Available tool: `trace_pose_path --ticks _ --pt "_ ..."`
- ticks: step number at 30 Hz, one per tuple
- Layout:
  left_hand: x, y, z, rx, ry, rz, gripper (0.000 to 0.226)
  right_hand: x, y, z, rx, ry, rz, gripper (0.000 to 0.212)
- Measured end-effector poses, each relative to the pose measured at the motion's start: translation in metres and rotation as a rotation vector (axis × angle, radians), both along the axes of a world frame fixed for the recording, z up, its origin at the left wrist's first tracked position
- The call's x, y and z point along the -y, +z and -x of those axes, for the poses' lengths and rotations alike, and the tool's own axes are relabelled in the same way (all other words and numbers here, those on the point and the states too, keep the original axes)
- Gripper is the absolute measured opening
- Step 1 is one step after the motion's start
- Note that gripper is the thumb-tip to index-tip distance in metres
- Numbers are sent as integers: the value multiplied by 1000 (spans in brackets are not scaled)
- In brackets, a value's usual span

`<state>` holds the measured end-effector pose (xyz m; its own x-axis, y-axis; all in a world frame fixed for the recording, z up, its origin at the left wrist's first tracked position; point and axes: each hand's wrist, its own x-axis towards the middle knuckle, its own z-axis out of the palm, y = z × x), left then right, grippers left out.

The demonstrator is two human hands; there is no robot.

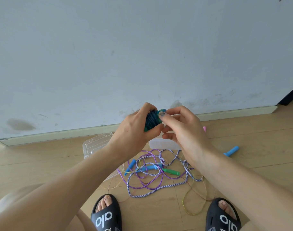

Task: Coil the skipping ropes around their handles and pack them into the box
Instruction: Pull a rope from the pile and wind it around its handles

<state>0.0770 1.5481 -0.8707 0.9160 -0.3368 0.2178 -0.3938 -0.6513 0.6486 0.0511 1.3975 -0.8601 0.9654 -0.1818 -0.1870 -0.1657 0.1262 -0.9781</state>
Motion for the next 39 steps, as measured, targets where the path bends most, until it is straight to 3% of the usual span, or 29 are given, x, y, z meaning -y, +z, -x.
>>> trace_pose_path --ticks 6,12,16,26,29,32,35,39 --pt "1 0 1 36 9 -72 33 2 -2 2 26 -7 147 7" --pt "0 -4 -2 13 24 -129 34 5 -3 -3 -61 -39 186 23" --pt "-5 -6 -8 -18 23 -150 32 9 0 -9 -163 71 207 19" --pt "-1 -10 -8 -31 42 -162 31 12 1 -16 -375 169 -305 6" --pt "1 -10 -6 -43 49 -155 29 6 1 -15 -348 157 -328 15" --pt "4 -8 -5 -13 53 -209 27 -1 -1 -15 -317 185 -137 31" --pt "4 -10 -5 21 40 -299 27 -11 1 -10 -213 174 257 30" --pt "8 -13 -2 47 53 -403 20 -15 0 8 -36 200 518 34"
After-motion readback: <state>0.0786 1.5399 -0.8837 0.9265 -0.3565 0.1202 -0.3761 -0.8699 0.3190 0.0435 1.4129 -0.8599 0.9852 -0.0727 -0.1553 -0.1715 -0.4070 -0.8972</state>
